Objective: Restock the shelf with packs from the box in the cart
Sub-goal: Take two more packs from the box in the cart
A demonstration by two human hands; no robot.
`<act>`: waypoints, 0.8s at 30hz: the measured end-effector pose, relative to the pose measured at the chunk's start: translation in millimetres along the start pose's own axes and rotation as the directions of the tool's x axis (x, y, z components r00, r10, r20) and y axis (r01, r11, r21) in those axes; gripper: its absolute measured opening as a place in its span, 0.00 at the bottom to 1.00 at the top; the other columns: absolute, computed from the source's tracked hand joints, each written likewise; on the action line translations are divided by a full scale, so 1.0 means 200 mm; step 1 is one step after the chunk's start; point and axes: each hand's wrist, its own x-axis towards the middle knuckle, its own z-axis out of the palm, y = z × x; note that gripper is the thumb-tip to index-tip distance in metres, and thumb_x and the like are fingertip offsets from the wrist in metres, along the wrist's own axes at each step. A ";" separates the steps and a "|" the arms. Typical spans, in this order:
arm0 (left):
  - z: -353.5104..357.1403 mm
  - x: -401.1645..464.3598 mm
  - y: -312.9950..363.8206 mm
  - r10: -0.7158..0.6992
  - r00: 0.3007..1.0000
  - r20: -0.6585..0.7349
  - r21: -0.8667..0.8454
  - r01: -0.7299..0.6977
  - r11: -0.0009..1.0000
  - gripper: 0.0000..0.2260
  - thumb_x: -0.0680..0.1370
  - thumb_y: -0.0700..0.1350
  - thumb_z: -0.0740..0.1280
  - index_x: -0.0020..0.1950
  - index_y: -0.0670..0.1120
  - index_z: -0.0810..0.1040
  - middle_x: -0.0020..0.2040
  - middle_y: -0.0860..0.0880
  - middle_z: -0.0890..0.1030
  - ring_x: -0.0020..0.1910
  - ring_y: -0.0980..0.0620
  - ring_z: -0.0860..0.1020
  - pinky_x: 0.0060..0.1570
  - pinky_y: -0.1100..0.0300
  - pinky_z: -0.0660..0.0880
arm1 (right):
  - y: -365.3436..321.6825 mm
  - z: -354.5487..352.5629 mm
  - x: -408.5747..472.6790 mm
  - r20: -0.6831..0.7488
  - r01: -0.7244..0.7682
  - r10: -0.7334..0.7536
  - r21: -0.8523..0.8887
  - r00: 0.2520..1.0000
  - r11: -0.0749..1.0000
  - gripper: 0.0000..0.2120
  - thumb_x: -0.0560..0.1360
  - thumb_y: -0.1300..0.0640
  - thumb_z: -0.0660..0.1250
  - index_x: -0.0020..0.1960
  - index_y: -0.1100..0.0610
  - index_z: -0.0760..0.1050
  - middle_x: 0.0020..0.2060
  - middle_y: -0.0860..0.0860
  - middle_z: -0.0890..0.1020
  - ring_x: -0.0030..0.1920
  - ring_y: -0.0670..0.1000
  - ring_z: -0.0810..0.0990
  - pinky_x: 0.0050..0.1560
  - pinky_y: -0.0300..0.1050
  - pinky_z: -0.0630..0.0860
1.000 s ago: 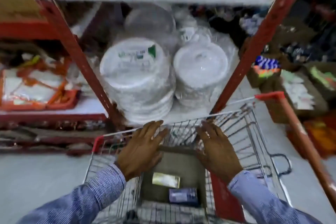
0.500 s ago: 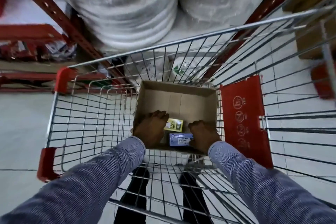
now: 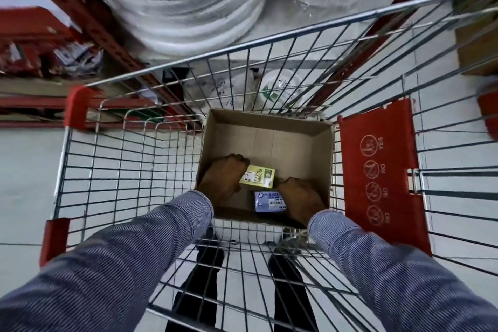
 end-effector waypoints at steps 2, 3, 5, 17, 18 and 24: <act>-0.07 -0.02 -0.01 -0.022 0.999 -0.043 0.004 0.023 1.000 0.26 0.68 0.43 0.78 0.63 0.45 0.74 0.60 0.45 0.79 0.57 0.44 0.78 0.55 0.49 0.77 | 0.00 -0.06 -0.02 -0.027 0.008 -0.008 0.015 1.000 1.000 0.11 0.76 0.56 0.68 0.57 0.56 0.75 0.56 0.58 0.79 0.56 0.58 0.78 0.55 0.50 0.77; -0.13 -0.03 -0.01 -0.037 0.997 -0.064 0.001 0.037 0.999 0.26 0.67 0.45 0.78 0.62 0.46 0.74 0.59 0.45 0.80 0.57 0.44 0.78 0.54 0.49 0.77 | 0.00 -0.11 -0.04 -0.040 0.015 -0.015 0.008 0.999 1.000 0.11 0.75 0.55 0.69 0.56 0.55 0.75 0.55 0.57 0.79 0.55 0.57 0.79 0.54 0.49 0.76; -0.27 -0.09 -0.01 -0.059 0.992 -0.114 -0.018 0.057 0.998 0.26 0.66 0.47 0.79 0.61 0.46 0.75 0.58 0.45 0.80 0.56 0.43 0.79 0.54 0.49 0.77 | -0.01 -0.25 -0.10 -0.058 0.025 -0.026 -0.017 0.998 1.000 0.13 0.74 0.54 0.71 0.56 0.55 0.75 0.55 0.57 0.79 0.55 0.57 0.79 0.54 0.49 0.75; -1.39 -0.81 0.07 -0.103 0.850 -0.516 0.006 0.123 0.992 0.15 0.61 0.56 0.75 0.43 0.54 0.77 0.40 0.51 0.84 0.40 0.46 0.82 0.34 0.57 0.73 | -0.16 -1.33 -0.72 -0.361 0.039 -0.067 -0.086 0.930 0.996 0.17 0.60 0.50 0.78 0.42 0.53 0.74 0.44 0.56 0.81 0.46 0.58 0.81 0.37 0.44 0.68; -1.55 -0.93 0.11 -0.089 0.809 -0.582 0.017 0.121 0.992 0.16 0.61 0.54 0.76 0.46 0.54 0.79 0.41 0.51 0.84 0.41 0.46 0.83 0.35 0.56 0.74 | -0.18 -1.49 -0.83 -0.442 0.046 -0.086 -0.099 0.893 0.994 0.17 0.59 0.50 0.77 0.39 0.52 0.70 0.42 0.55 0.80 0.45 0.58 0.80 0.36 0.43 0.65; -2.10 -1.33 0.23 -0.088 0.661 -0.745 0.072 0.212 0.975 0.29 0.57 0.49 0.78 0.58 0.54 0.82 0.48 0.49 0.87 0.45 0.45 0.84 0.42 0.53 0.80 | -0.27 -2.04 -1.25 -0.643 0.016 -0.123 -0.169 0.756 0.985 0.22 0.57 0.47 0.76 0.49 0.53 0.80 0.44 0.52 0.83 0.45 0.54 0.79 0.39 0.44 0.73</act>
